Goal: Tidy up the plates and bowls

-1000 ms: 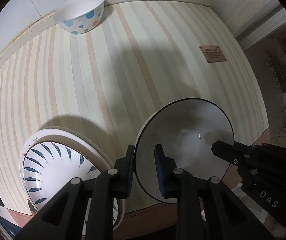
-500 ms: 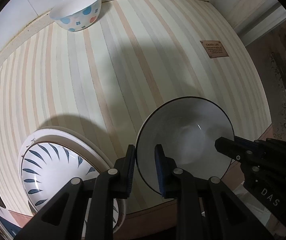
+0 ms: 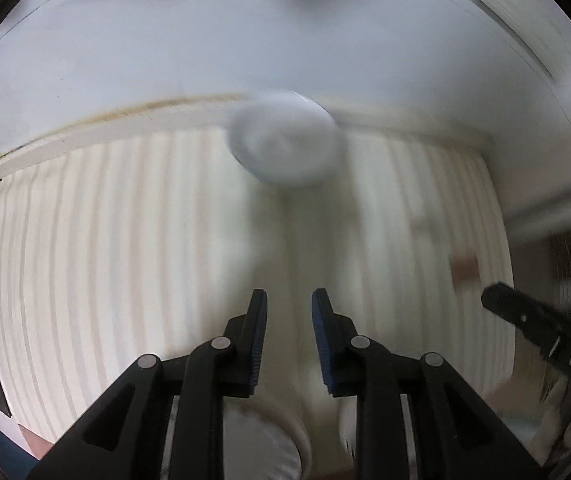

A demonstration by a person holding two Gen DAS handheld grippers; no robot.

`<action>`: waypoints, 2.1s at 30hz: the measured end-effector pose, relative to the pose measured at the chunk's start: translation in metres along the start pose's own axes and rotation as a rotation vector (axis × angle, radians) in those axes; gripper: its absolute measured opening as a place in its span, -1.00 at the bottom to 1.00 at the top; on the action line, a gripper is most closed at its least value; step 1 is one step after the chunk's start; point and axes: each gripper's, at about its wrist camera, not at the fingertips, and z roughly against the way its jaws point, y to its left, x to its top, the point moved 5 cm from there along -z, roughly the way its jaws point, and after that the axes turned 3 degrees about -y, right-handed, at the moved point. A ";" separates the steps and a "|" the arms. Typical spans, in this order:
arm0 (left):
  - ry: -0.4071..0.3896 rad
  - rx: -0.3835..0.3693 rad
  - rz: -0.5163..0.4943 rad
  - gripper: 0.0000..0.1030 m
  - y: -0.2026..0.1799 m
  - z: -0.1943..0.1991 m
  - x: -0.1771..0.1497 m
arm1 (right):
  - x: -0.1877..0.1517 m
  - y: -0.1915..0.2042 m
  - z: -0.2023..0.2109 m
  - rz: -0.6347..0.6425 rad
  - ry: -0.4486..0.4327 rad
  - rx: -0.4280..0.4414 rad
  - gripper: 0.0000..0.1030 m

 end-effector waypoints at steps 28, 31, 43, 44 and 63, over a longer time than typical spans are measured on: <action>0.086 -0.060 0.087 -0.64 0.033 -0.105 0.076 | 0.140 0.069 -0.171 0.092 0.046 -0.013 -0.83; 0.074 -0.061 0.075 -0.64 0.031 -0.095 0.077 | 0.137 0.070 -0.162 0.099 0.034 -0.019 -0.83; -0.011 -0.061 -0.021 -0.64 0.008 -0.022 0.052 | 0.099 0.093 -0.078 0.130 -0.044 -0.003 -0.83; -0.016 -0.065 -0.031 -0.64 0.002 -0.016 0.048 | 0.092 0.094 -0.067 0.128 -0.055 0.000 -0.83; -0.019 -0.137 -0.216 -0.64 -0.073 0.045 -0.070 | -0.037 0.044 0.076 0.034 -0.164 -0.020 -0.82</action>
